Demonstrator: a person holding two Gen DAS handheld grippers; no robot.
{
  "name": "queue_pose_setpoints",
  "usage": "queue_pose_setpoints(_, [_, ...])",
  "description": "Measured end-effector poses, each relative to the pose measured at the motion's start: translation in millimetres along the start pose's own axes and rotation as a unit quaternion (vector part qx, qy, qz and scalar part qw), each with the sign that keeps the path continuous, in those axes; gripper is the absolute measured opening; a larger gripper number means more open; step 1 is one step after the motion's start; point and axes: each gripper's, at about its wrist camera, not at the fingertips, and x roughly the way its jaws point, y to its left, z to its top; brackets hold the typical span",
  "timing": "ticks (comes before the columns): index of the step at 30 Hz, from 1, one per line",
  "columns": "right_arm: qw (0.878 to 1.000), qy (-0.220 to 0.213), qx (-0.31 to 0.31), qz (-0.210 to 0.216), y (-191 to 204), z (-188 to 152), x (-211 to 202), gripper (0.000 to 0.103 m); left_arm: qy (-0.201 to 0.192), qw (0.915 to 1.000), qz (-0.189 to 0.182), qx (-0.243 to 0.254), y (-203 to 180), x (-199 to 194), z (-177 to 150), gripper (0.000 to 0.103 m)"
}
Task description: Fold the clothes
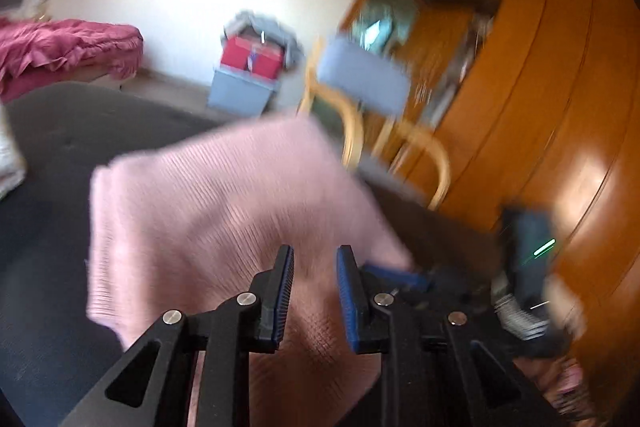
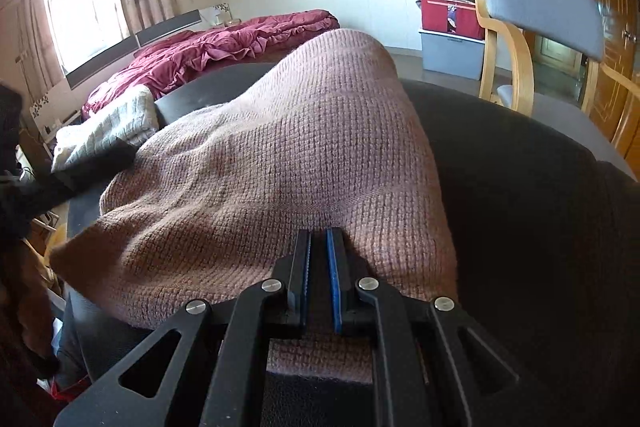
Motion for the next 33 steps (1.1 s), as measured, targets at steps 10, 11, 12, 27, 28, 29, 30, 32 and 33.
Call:
queue_pose_setpoints(10, [0.997,-0.051,-0.053,0.013,12.8,71.6,-15.5,0.009,0.033,0.9989,0.001,0.035,15.1,16.5,-19.9,0.021])
queue_pose_setpoints(11, [0.996,-0.040,-0.080,0.001,18.7,83.4,-2.8,0.009,0.032,0.9991,-0.005,0.027,18.2,17.0,-20.2,0.021])
queue_pose_setpoints(12, [0.994,-0.029,-0.107,-0.010,24.7,95.2,9.9,0.009,0.031,0.9992,-0.012,0.020,21.3,17.4,-20.4,0.021])
queue_pose_setpoints(27, [0.997,0.042,-0.015,-0.061,-39.9,115.3,105.7,0.006,0.015,0.9968,-0.068,-0.040,52.8,16.1,-13.0,0.017])
queue_pose_setpoints(28, [0.997,0.038,-0.021,-0.059,-35.0,116.0,100.7,0.009,0.008,0.9961,-0.074,-0.048,54.8,14.0,-13.4,0.017])
queue_pose_setpoints(29, [0.997,0.032,-0.027,-0.057,-28.9,116.3,95.4,0.010,-0.001,0.9956,-0.077,-0.054,55.9,9.8,-14.7,0.017])
queue_pose_setpoints(30, [0.998,0.021,-0.031,-0.060,-15.3,113.1,88.7,0.010,-0.013,0.9951,-0.079,-0.058,59.0,2.2,-15.8,0.018])
queue_pose_setpoints(32, [0.998,0.002,-0.054,-0.040,5.1,105.2,71.0,0.010,-0.033,0.9954,-0.072,-0.054,64.3,-11.1,-17.8,0.020])
queue_pose_setpoints(33, [0.997,-0.008,-0.066,-0.031,15.3,101.2,62.2,0.011,-0.040,0.9955,-0.064,-0.057,68.6,-18.0,-18.4,0.021])
